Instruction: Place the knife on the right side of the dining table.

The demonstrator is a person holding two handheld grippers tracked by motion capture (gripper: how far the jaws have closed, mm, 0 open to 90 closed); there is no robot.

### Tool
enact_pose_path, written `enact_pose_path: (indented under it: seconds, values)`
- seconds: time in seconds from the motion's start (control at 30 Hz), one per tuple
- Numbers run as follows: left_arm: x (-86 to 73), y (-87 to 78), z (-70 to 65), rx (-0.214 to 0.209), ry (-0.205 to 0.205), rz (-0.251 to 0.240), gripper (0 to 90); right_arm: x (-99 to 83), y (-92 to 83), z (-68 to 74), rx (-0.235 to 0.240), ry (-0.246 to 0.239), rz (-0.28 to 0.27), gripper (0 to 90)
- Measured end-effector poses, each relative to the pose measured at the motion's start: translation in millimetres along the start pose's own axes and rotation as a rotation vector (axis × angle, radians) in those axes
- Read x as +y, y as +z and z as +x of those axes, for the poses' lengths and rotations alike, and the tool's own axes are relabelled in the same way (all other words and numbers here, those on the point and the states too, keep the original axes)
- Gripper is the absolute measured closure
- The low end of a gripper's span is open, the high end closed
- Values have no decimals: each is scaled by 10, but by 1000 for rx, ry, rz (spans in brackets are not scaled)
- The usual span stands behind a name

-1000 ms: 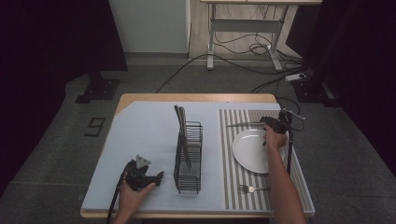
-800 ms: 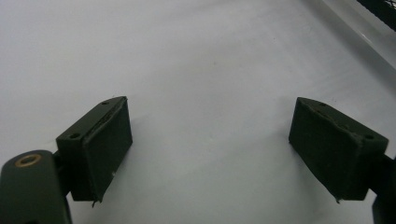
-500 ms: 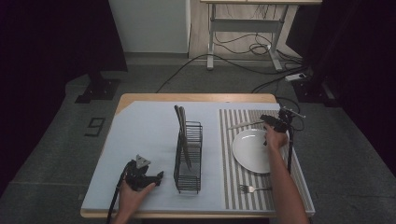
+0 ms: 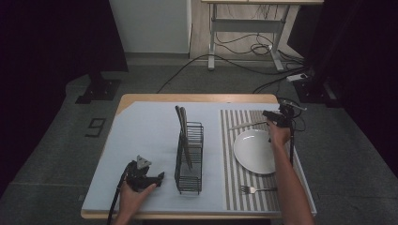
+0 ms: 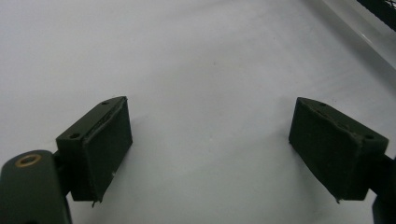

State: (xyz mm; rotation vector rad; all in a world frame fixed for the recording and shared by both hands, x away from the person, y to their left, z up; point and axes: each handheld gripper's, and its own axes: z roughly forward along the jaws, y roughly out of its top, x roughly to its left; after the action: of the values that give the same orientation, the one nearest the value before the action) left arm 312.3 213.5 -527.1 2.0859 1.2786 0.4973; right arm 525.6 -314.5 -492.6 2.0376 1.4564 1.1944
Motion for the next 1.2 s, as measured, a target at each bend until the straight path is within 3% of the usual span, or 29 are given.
enact_pose_path:
  seconds: [0.13,0.2,0.33,0.43,0.53,0.77,0.93,1.2]
  values:
    - [-1,0,0,0,0,0,129,37,80,-17,3,-48,41,492]
    - [0,0,0,0,0,0,129,65,130,-15,-9,-98,60,493]
    - [-2,0,0,0,1,0,129,75,184,0,-7,-126,84,493]
    - [-1,0,0,0,0,0,129,80,269,71,19,-182,122,499]
    - [0,0,0,0,0,0,130,67,309,109,25,-206,121,499]
    - [0,1,1,0,0,0,130,-30,482,118,-15,-267,172,523]
    - [0,1,0,0,0,0,129,-23,470,120,-27,-274,181,524]
    - [0,0,0,0,0,0,129,-14,443,85,-33,-240,188,522]
